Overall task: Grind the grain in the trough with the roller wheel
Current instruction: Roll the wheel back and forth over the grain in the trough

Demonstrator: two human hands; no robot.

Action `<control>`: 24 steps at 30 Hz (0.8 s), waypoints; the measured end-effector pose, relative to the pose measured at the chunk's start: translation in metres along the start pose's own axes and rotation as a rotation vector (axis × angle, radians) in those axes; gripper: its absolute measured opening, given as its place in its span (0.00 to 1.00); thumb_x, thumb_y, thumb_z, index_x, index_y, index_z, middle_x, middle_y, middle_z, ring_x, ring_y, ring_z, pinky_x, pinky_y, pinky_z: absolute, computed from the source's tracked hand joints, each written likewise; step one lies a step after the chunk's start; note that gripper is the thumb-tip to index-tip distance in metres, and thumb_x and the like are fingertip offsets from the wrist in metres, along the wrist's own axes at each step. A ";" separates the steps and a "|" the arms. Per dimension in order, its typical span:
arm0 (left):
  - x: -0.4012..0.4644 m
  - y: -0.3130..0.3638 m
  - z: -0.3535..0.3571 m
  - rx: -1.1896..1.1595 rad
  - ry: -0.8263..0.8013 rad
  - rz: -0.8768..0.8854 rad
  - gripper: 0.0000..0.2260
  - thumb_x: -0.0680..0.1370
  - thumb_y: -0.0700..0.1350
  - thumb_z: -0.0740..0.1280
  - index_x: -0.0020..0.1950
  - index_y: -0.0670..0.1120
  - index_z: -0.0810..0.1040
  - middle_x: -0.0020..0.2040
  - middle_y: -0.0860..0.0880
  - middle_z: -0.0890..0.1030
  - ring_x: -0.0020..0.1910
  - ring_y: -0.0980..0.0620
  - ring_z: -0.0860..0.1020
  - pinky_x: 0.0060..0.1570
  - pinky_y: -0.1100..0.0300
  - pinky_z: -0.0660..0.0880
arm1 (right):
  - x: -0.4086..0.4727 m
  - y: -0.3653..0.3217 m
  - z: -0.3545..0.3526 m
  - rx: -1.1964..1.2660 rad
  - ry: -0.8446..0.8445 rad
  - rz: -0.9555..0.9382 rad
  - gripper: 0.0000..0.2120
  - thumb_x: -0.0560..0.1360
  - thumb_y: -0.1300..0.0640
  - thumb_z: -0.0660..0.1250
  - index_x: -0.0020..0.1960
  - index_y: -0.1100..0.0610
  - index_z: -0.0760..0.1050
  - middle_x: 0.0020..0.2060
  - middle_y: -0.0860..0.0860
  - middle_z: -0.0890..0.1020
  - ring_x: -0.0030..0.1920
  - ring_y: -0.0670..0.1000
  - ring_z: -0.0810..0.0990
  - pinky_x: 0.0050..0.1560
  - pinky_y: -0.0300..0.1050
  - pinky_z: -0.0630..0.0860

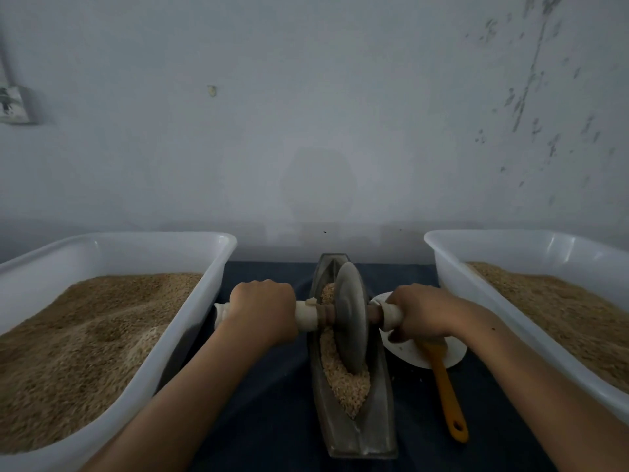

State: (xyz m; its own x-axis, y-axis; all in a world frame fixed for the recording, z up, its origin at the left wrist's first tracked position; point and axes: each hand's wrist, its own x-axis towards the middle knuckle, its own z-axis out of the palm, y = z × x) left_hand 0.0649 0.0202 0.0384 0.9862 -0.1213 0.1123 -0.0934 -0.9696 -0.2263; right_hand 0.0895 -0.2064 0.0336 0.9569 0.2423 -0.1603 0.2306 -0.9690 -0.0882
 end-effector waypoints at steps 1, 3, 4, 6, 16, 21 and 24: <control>0.000 0.001 0.000 0.008 0.021 -0.001 0.10 0.75 0.50 0.65 0.54 0.47 0.74 0.44 0.51 0.74 0.42 0.52 0.73 0.43 0.59 0.69 | 0.000 0.000 0.001 0.012 0.007 0.006 0.12 0.72 0.50 0.72 0.54 0.47 0.75 0.48 0.46 0.80 0.48 0.48 0.79 0.49 0.44 0.75; 0.001 0.002 0.002 0.009 0.064 -0.014 0.10 0.76 0.49 0.65 0.54 0.47 0.74 0.48 0.50 0.77 0.46 0.51 0.76 0.44 0.59 0.69 | 0.000 0.001 0.004 -0.002 0.059 0.009 0.13 0.72 0.49 0.71 0.55 0.48 0.76 0.49 0.47 0.81 0.49 0.49 0.79 0.53 0.47 0.77; 0.002 0.003 0.003 0.002 0.084 -0.024 0.09 0.76 0.48 0.65 0.54 0.47 0.74 0.49 0.49 0.78 0.47 0.51 0.77 0.44 0.59 0.69 | 0.001 0.000 0.006 -0.025 0.104 0.007 0.11 0.73 0.49 0.71 0.54 0.48 0.77 0.49 0.48 0.82 0.49 0.49 0.80 0.53 0.49 0.77; 0.003 0.003 0.006 -0.024 0.114 -0.044 0.08 0.77 0.47 0.65 0.55 0.47 0.74 0.50 0.49 0.78 0.49 0.50 0.77 0.44 0.58 0.69 | 0.001 -0.003 0.008 -0.067 0.201 -0.001 0.07 0.73 0.48 0.69 0.49 0.49 0.78 0.46 0.48 0.82 0.47 0.50 0.80 0.50 0.49 0.78; 0.001 0.001 0.003 -0.009 0.048 0.001 0.09 0.77 0.48 0.64 0.54 0.46 0.74 0.44 0.50 0.75 0.45 0.51 0.76 0.46 0.59 0.71 | -0.004 -0.005 0.001 -0.064 0.075 -0.004 0.08 0.73 0.49 0.71 0.51 0.48 0.77 0.46 0.47 0.81 0.47 0.49 0.80 0.49 0.46 0.77; 0.002 -0.003 0.003 -0.048 -0.028 0.016 0.12 0.75 0.50 0.66 0.54 0.46 0.74 0.40 0.52 0.71 0.41 0.53 0.72 0.44 0.59 0.70 | -0.003 -0.006 -0.005 -0.053 -0.021 0.002 0.09 0.71 0.52 0.73 0.47 0.47 0.73 0.40 0.45 0.77 0.45 0.48 0.79 0.46 0.42 0.76; 0.006 -0.003 0.007 -0.061 0.009 -0.010 0.12 0.75 0.50 0.67 0.54 0.46 0.74 0.40 0.51 0.71 0.41 0.53 0.72 0.43 0.59 0.69 | 0.000 -0.006 -0.002 -0.087 0.044 0.001 0.08 0.72 0.51 0.71 0.48 0.49 0.75 0.42 0.46 0.79 0.45 0.48 0.79 0.48 0.45 0.77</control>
State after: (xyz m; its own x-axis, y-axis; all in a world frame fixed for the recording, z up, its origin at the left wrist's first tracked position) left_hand 0.0723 0.0238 0.0331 0.9859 -0.1136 0.1229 -0.0925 -0.9818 -0.1660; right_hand 0.0883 -0.2010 0.0361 0.9635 0.2411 -0.1164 0.2425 -0.9701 -0.0023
